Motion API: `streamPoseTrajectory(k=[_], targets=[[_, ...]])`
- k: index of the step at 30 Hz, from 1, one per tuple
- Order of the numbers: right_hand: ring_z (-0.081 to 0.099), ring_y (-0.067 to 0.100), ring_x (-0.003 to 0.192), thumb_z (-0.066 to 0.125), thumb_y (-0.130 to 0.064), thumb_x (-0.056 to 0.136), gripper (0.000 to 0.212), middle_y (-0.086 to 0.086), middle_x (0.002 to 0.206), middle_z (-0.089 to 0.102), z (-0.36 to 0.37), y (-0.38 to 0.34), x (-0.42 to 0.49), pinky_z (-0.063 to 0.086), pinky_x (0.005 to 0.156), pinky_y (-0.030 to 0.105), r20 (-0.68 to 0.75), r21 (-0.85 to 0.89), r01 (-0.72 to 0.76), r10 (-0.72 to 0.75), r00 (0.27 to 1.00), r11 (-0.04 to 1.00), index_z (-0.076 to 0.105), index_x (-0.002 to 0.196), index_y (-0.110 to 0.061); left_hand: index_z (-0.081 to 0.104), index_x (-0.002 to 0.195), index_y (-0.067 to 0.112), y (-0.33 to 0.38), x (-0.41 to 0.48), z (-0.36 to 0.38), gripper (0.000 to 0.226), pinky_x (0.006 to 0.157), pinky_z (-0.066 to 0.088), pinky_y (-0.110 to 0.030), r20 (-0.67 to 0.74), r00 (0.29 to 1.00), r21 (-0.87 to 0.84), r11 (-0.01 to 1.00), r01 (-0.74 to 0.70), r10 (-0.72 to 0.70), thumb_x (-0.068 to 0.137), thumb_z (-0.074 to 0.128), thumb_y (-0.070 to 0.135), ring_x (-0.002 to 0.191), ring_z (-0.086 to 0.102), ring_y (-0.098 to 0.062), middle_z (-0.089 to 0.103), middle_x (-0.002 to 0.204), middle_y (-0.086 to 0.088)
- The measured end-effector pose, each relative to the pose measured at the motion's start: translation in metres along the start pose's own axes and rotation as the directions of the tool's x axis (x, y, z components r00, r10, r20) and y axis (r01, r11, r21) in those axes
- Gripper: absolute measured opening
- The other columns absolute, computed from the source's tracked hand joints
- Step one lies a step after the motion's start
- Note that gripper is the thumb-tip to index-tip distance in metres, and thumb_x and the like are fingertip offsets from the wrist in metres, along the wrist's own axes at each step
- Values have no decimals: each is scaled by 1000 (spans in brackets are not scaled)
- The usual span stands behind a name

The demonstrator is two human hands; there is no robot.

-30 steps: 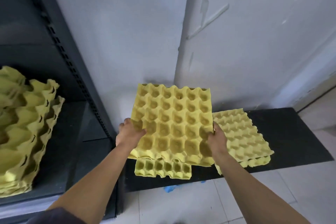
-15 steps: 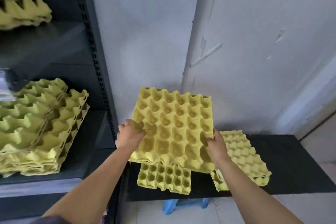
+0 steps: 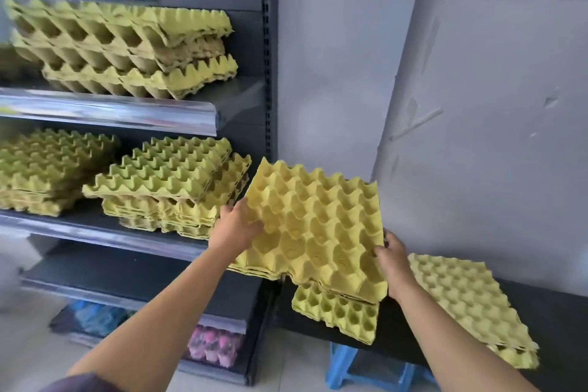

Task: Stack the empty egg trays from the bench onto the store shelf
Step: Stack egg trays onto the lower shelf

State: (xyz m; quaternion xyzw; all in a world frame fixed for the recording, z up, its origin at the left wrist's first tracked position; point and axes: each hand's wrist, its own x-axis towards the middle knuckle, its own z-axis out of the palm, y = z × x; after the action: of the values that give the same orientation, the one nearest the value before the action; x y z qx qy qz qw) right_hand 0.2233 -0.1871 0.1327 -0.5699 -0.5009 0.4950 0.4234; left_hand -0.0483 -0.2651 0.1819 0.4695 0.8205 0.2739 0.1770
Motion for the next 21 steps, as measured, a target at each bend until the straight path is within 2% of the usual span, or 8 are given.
streamPoseTrajectory(k=[3,6,7,9,12,15,18,21], targets=[[65,21,82,43,8,88,38,6,95,67,25,-11,-16,54,71,34,31,20,13,-14,999,1000,60,117,-11,23,144,31,-22,-16,-29,66,98,41,-43,9,1000,192,981,-28,27,87,53,47,116,50,-31,30,142,-9],[65,25,88,42,7,87,42,7,102,67,55,-23,-32,55,81,44,64,-3,52,-52,997,999,60,118,-13,21,144,38,-42,-36,-55,65,108,20,-49,-68,970,453,874,-177,232,87,42,61,138,23,-26,20,151,-1],[65,25,89,41,8,87,43,6,103,67,68,-26,-38,54,84,46,81,-12,67,-66,995,998,60,118,-15,21,144,40,-49,-43,-62,65,110,15,-49,-42,947,476,840,-261,318,86,36,66,140,17,-23,18,152,2],[65,26,92,41,8,86,44,7,104,67,97,-33,-50,53,86,48,117,-6,87,-85,990,996,62,117,-15,18,144,44,-69,-58,-79,71,112,8,-47,107,891,513,743,-429,441,81,26,74,142,11,-17,15,153,7],[64,29,94,42,8,85,43,9,107,67,148,-42,-70,52,87,50,126,26,90,-93,988,996,61,116,-16,9,145,46,-112,-72,-103,79,113,3,-48,265,850,568,638,-520,456,77,38,76,143,4,-15,11,155,8],[64,29,95,42,7,84,45,9,109,67,202,-47,-94,53,87,49,126,75,97,-106,986,992,61,117,-17,6,146,44,-161,-79,-134,87,113,4,-49,221,867,645,600,-473,446,76,54,65,143,1,-18,10,156,7],[64,23,95,42,4,86,47,6,112,66,255,-54,-121,55,82,40,162,106,127,-143,976,986,57,124,-19,24,142,43,-203,-80,-169,72,110,17,-46,127,851,712,551,-436,509,80,62,49,140,19,-23,27,151,8],[61,24,104,40,3,88,47,7,121,61,302,-62,-144,51,90,43,197,129,116,-140,970,985,52,127,-20,38,136,40,-237,-81,-198,63,107,24,-47,49,864,731,571,-373,502,80,66,41,135,33,-25,42,143,9]])
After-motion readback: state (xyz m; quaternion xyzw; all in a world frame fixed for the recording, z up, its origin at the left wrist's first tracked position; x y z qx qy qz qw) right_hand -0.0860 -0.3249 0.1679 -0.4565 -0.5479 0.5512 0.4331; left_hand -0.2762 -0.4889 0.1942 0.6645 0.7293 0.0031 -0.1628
